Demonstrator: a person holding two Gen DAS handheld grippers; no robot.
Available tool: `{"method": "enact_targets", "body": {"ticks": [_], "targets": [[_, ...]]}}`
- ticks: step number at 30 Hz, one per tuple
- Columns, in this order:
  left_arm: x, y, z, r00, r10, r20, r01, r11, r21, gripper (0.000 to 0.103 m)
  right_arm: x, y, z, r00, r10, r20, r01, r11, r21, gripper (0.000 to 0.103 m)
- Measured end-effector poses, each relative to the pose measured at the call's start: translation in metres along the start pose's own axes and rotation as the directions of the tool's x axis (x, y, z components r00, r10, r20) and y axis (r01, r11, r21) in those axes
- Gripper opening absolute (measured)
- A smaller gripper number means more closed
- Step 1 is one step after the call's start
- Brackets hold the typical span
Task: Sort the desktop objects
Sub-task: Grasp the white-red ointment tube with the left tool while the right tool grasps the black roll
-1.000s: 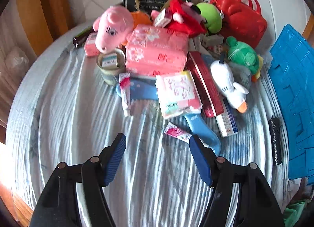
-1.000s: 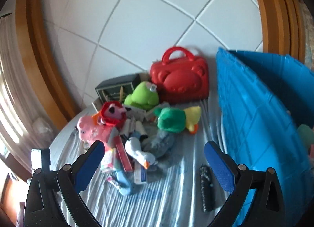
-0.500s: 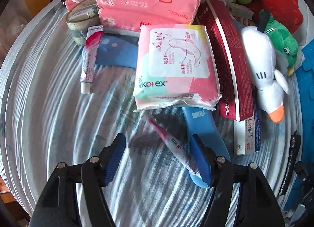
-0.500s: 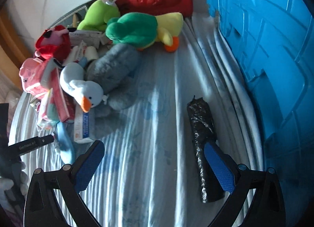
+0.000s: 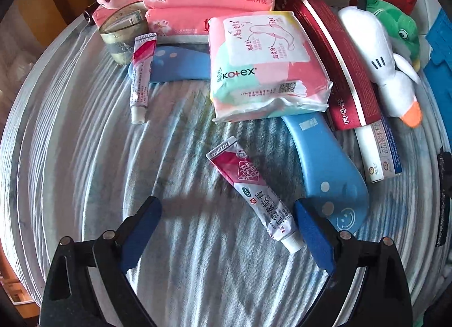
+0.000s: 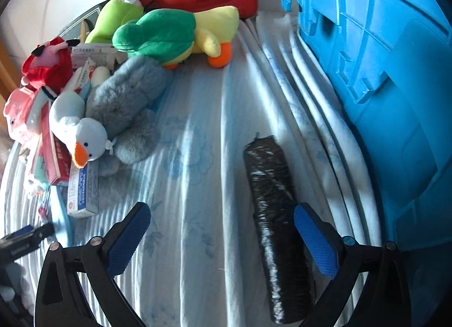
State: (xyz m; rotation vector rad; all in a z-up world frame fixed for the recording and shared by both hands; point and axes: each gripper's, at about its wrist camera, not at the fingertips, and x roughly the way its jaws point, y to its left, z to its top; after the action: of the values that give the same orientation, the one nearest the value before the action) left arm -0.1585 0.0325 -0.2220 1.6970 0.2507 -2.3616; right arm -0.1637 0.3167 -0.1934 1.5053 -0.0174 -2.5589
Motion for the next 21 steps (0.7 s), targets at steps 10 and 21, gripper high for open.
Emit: {"method": "enact_targets", "body": {"ticks": [10, 21], "targets": [[-0.019, -0.002, -0.010, 0.998, -0.037, 0.052, 0.033, 0.997, 0.069, 0.037, 0.013, -0.004, -0.001, 0.998, -0.013, -0.058, 0.018, 0.996, 0.085, 0.103], [-0.028, -0.002, -0.021, 0.993, -0.063, 0.098, 0.049, 0.988, 0.144, 0.037, 0.018, -0.021, -0.012, 0.989, 0.086, -0.123, -0.070, 0.989, 0.128, 0.081]]}}
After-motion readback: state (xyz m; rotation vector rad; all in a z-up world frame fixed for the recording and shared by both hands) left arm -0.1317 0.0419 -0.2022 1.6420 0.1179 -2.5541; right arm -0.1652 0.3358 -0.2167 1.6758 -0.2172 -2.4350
